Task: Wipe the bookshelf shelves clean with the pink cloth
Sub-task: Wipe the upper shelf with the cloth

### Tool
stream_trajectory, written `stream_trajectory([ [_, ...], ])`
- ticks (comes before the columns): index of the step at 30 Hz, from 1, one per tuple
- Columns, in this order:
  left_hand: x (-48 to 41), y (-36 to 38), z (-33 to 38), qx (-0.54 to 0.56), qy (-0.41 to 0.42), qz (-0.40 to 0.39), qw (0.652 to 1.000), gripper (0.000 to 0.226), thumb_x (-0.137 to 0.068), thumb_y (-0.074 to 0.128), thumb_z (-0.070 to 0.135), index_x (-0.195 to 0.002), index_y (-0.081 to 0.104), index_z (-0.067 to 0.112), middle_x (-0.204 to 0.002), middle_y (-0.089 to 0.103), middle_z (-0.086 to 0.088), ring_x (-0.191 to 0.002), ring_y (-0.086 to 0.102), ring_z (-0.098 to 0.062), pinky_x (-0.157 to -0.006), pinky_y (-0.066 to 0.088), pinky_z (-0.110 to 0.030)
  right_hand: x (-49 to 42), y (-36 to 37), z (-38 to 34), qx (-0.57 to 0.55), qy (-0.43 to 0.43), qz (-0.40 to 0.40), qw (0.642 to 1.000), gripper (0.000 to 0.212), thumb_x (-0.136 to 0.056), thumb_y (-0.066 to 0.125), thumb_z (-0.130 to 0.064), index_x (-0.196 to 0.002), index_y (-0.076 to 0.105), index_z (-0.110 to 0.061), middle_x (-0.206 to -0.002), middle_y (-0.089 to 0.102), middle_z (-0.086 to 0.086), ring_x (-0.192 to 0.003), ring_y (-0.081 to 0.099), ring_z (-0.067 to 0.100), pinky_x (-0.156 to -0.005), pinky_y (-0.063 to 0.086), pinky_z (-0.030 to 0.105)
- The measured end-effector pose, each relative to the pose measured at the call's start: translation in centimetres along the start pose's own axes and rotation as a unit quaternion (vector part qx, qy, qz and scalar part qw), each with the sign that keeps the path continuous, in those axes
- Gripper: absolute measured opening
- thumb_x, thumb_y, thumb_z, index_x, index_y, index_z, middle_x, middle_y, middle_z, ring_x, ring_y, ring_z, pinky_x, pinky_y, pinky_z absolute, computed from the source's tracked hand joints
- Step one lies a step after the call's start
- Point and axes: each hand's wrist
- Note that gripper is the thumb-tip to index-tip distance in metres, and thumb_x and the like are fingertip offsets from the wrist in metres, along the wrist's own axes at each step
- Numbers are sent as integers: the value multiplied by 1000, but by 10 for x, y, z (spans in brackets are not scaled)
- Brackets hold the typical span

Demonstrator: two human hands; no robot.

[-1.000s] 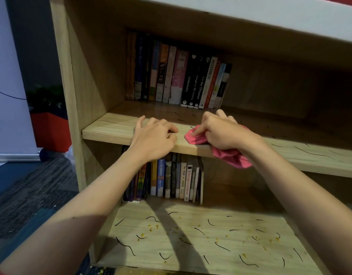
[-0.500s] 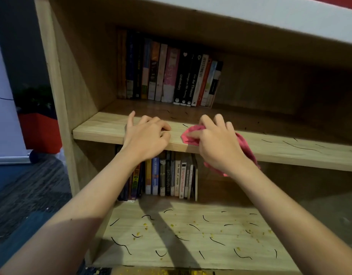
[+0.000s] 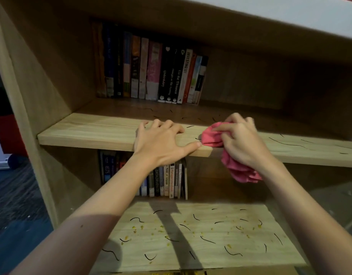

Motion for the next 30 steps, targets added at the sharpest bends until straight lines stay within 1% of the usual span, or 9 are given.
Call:
stream_trajectory([
  [2, 1, 0, 1, -9, 4, 5, 1000, 78, -75, 17, 84, -132, 44, 38, -140, 44, 8, -130, 35, -18, -105, 21, -46, -7, 5, -7, 4, -23, -56, 998, 35, -95, 37, -33, -119, 62, -30, -106, 41, -6, -100, 32, 17, -87, 30, 33],
  [4, 1, 0, 1, -12, 8, 4, 1000, 79, -73, 15, 84, -133, 43, 40, -141, 43, 9, -131, 34, -17, -107, 17, -46, -11, 7, -7, -5, -37, -84, 996, 34, -94, 39, -40, -118, 62, -33, -107, 45, -4, -103, 35, 20, -87, 31, 35],
  [8, 2, -4, 0, 11, 14, -10, 1000, 67, -80, 25, 78, -133, 42, 41, -142, 40, 13, -131, 31, -12, -108, 14, -43, -8, -3, -2, 7, -104, -110, 988, 29, -96, 45, -34, -121, 60, -31, -105, 51, -4, -100, 41, 15, -89, 38, 32],
  [13, 2, -5, 0, 23, 16, -18, 999, 61, -83, 31, 73, -133, 41, 41, -141, 40, 15, -130, 31, -10, -105, 17, -41, -25, -11, -6, 51, -99, -114, 987, 23, -95, 49, -25, -111, 66, -23, -110, 60, -5, -90, 47, 6, -78, 41, 23],
  [16, 2, -5, -1, 20, 15, -14, 1000, 60, -83, 30, 73, -133, 42, 41, -141, 40, 16, -130, 30, -9, -105, 15, -41, -36, 0, -22, 38, -122, -111, 986, 22, -95, 51, -23, -110, 67, -22, -108, 61, -5, -86, 47, 7, -74, 40, 23],
  [21, 3, -4, -2, 23, 19, -11, 1000, 61, -83, 30, 73, -132, 43, 41, -139, 42, 18, -128, 31, -8, -105, 14, -39, -25, -15, -5, 23, -105, -144, 984, 22, -92, 54, -20, -106, 69, -27, -93, 54, -15, -96, 49, 10, -86, 46, 34],
  [24, 3, -5, -1, 23, 17, -14, 999, 58, -84, 32, 72, -132, 43, 42, -140, 41, 17, -129, 31, -8, -106, 13, -40, -39, -5, -15, 40, -105, -129, 985, 23, -92, 54, -16, -106, 70, -27, -105, 64, -8, -97, 57, 14, -84, 52, 36],
  [26, 3, -5, -1, 20, 17, -8, 1000, 57, -84, 32, 72, -131, 43, 42, -140, 42, 17, -130, 31, -9, -107, 13, -41, -43, 1, -26, 48, -115, -123, 985, 24, -92, 54, -15, -108, 69, -26, -113, 65, -3, -100, 58, 16, -84, 53, 38],
  [30, 3, -3, -2, 20, 15, -7, 1000, 60, -83, 30, 73, -132, 43, 42, -140, 41, 17, -130, 30, -8, -107, 11, -41, -30, -16, -18, 13, -109, -169, 979, 25, -92, 53, -15, -107, 70, -27, -98, 57, -10, -91, 51, 8, -80, 48, 29],
])
Point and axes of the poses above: each hand's wrist, its own x-axis away from the middle knuckle, its own y-axis out of the palm, z = x × y
